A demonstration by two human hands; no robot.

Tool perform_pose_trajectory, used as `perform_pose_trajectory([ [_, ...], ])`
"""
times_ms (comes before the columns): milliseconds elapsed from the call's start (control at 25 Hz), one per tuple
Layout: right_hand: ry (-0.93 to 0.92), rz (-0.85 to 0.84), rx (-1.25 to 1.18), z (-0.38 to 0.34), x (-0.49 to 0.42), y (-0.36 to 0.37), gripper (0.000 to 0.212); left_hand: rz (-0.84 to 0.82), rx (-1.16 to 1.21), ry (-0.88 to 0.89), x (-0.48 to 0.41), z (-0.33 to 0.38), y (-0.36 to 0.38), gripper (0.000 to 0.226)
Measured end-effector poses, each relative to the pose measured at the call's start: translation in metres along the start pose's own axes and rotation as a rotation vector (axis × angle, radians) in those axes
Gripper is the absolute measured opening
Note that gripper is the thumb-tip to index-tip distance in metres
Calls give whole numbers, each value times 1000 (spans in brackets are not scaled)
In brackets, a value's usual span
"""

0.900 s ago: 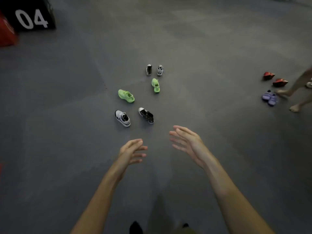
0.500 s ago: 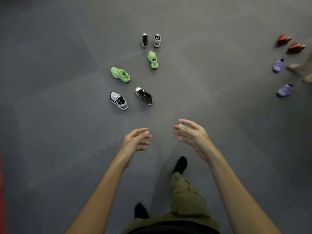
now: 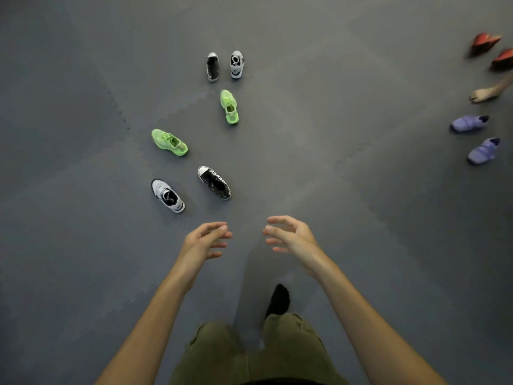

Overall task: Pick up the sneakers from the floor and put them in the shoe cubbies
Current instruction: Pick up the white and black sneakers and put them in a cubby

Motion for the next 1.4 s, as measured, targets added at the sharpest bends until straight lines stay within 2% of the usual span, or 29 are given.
perform_pose_trajectory([
  [360,48,24,98,-124,-191,-40,29,4,130,-62,-175,116,28,28],
  [480,104,57,95,-162,-250,-46,31,-18,116,-132,-242,159,36,30],
  [720,120,46,66,-253,-367,-62,32,-86,-27,-137,-353,278,64,20],
  [920,157,-15,49,-315,-487,-96,30,3,-47,-163,-451,366,89,24],
  [1080,249,-70,103,-373,-585,-126,33,144,74,-276,-521,417,107,32],
  [1400,211,-203,297,-488,-762,-114,33,186,308,-199,-664,541,134,28],
])
Point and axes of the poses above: each hand's wrist, its own x-axis away from the middle knuckle, its own y-axis out of the palm, z = x × y, the point moved 10 cm from there along -x, towards the middle knuckle, and after that the axes turned 4 degrees about -y, right-handed, at the moved point
